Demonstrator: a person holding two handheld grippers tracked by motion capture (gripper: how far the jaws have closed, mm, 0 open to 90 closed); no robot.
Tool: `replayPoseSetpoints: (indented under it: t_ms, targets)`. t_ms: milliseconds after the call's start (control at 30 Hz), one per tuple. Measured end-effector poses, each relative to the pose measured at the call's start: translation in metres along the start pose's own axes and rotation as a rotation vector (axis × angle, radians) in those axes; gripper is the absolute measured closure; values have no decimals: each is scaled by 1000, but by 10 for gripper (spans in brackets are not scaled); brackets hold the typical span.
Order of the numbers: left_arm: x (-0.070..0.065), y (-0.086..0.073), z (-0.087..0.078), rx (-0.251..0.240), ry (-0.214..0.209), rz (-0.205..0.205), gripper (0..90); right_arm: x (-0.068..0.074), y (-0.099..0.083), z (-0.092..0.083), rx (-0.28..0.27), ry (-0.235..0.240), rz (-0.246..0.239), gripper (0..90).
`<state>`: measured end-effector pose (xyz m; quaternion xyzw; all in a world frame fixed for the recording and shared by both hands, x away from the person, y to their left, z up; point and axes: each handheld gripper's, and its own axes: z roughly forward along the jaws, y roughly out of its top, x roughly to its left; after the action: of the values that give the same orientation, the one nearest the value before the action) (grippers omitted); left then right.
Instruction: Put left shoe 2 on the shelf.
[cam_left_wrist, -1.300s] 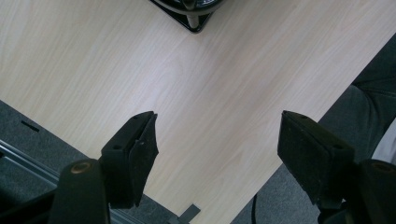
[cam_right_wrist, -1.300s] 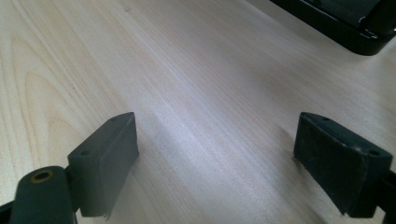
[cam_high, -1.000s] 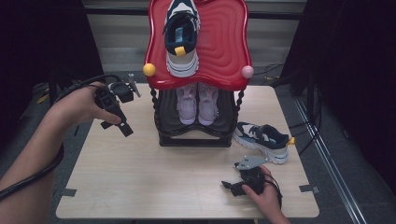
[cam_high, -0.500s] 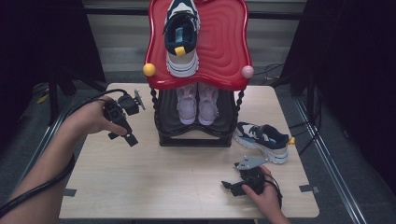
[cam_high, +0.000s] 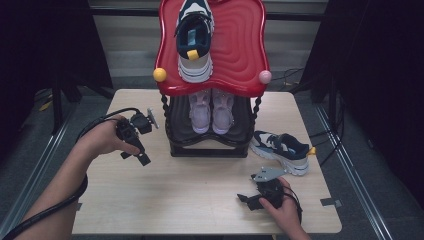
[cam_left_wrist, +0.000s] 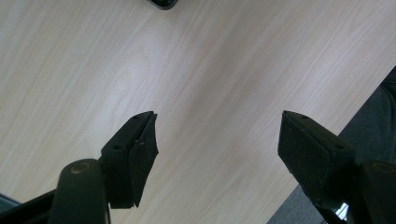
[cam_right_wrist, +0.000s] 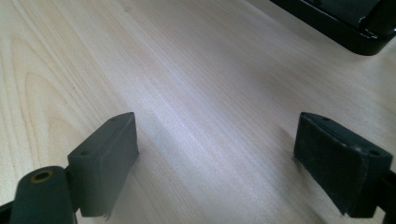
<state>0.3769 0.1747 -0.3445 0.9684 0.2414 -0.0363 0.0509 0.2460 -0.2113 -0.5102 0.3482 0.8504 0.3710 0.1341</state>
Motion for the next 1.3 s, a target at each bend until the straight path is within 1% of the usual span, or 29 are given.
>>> replayPoseSetpoints:
  t_ms: [33, 67, 100, 200, 267, 300, 333, 400, 467, 500, 533, 600, 633, 667, 700, 733, 767, 867, 900, 967, 1000, 1067, 1167, 1233, 1267, 1300]
  targets:
    - [0, 0, 3, 4, -4, 3, 279, 0, 0, 0, 0, 0, 0, 130]
    - [0, -1, 7, 3, -2, -8, 278, 0, 0, 0, 0, -1, 0, 131]
    - [0, -1, 7, 3, -2, -8, 278, 0, 0, 0, 0, -1, 0, 131]
    - [1, -1, 15, 9, -9, -18, 277, 0, 0, 0, 0, 0, 0, 130]
    - [3, -2, 21, 22, -13, 2, 279, 0, 0, 0, 0, 0, 0, 131]
    - [3, -2, 24, 24, -16, 4, 279, 0, 0, 0, 0, 0, 0, 131]
    - [1, -2, 29, 7, -22, -11, 278, 0, 0, 0, 2, 1, 2, 131]
    - [2, -2, 33, 18, -22, 5, 276, 0, 0, 0, 2, 0, 2, 131]
    - [2, -1, 35, 12, -24, 8, 277, 0, 0, 0, 2, 0, 2, 131]
    - [2, -1, 37, 5, -24, 6, 277, 0, 0, 0, 3, 0, -1, 130]
    - [0, -1, 43, -28, -31, -27, 277, 0, 0, 0, 3, 1, -1, 130]
    - [0, 0, 51, -31, -32, -15, 277, 0, 0, 0, 3, 0, -2, 131]
    - [0, 0, 51, -31, -32, -15, 277, 0, 0, 0, 3, 0, -2, 131]
    - [0, 0, 54, -41, -40, -30, 278, 0, 0, 0, 3, 1, -1, 130]
    - [0, 0, 57, -35, -43, -26, 278, 0, 0, 0, 3, 1, -1, 130]
    - [1, 1, 62, -40, -42, -26, 278, 0, 0, 0, 3, 0, -1, 131]
    - [1, 1, 65, -38, -43, -31, 278, 0, 0, 0, 3, 0, -1, 131]
    - [2, 2, 69, -48, -40, -33, 278, 0, 0, 0, 3, 1, -1, 131]
    - [2, 3, 72, -65, -31, -38, 277, 0, 0, 0, 3, 1, -1, 130]
    - [2, 3, 74, -70, -30, -45, 277, 0, 0, 0, 3, 0, -2, 130]
    - [3, 3, 77, -93, -28, -50, 277, 0, 0, 0, 3, 0, -1, 130]
    - [3, 4, 78, -96, -27, -45, 277, 0, 0, 0, 3, 1, -1, 130]
    - [3, 3, 86, -116, -25, -52, 277, 0, 0, 0, 3, 3, -2, 130]
    - [2, 2, 88, -118, -23, -57, 277, 0, 0, 0, 4, 4, -2, 130]
    - [2, 1, 92, -140, -23, -65, 277, 0, 0, 0, 2, 5, -3, 131]
    - [2, 1, 94, -149, -17, -63, 275, 0, 0, 0, 2, 5, -5, 131]
